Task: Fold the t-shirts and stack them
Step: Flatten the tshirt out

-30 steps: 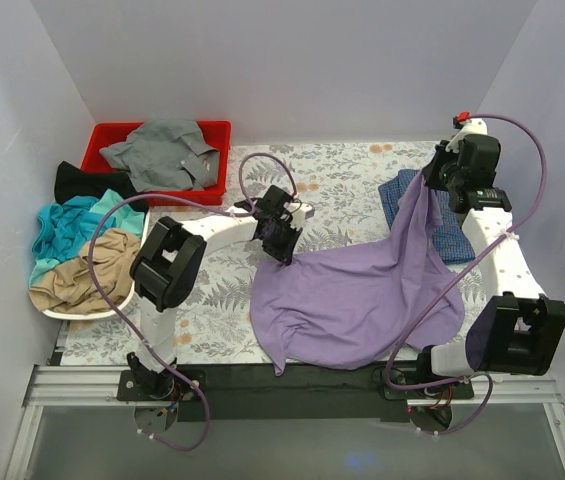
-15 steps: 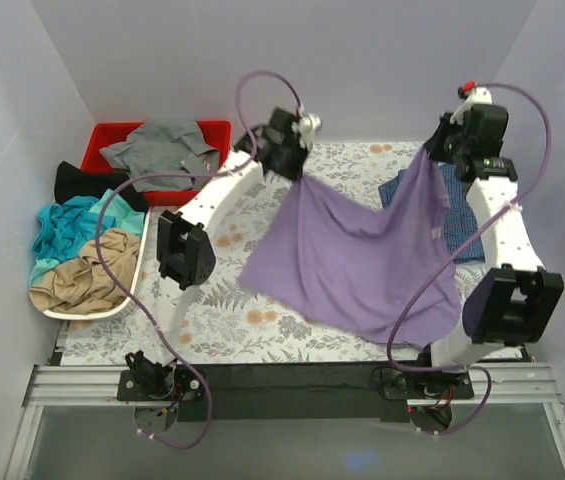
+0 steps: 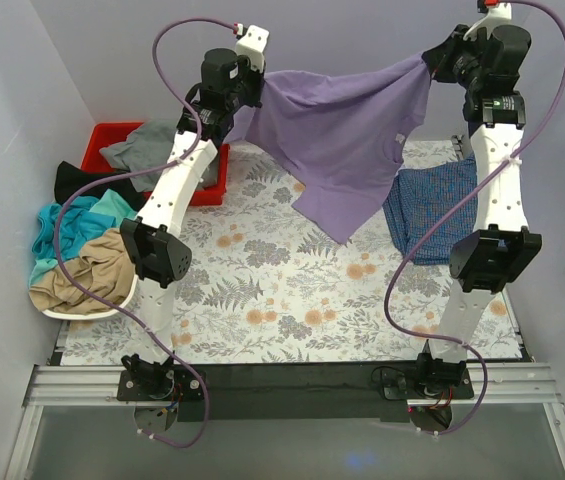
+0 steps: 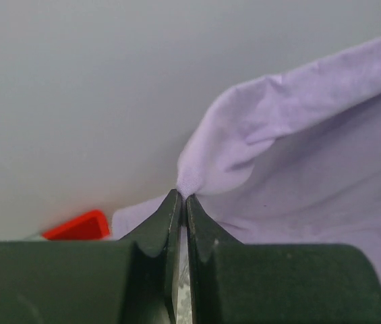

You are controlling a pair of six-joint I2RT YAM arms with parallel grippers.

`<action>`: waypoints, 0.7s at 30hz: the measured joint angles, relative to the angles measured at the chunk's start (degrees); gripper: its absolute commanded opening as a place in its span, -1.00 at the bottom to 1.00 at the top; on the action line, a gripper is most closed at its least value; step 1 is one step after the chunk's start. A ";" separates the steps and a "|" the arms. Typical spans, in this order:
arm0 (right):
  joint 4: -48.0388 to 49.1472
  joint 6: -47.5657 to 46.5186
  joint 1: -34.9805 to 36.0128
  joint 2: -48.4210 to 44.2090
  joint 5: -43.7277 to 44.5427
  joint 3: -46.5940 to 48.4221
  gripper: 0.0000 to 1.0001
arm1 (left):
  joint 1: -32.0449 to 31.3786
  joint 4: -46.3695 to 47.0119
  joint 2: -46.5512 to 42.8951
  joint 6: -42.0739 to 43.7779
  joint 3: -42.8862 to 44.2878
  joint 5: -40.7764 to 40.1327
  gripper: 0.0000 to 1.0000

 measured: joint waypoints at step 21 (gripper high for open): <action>9.51 0.09 1.53 -34.10 -26.58 -55.01 -0.97 | -0.44 3.96 -32.59 -11.28 -46.51 15.10 -1.00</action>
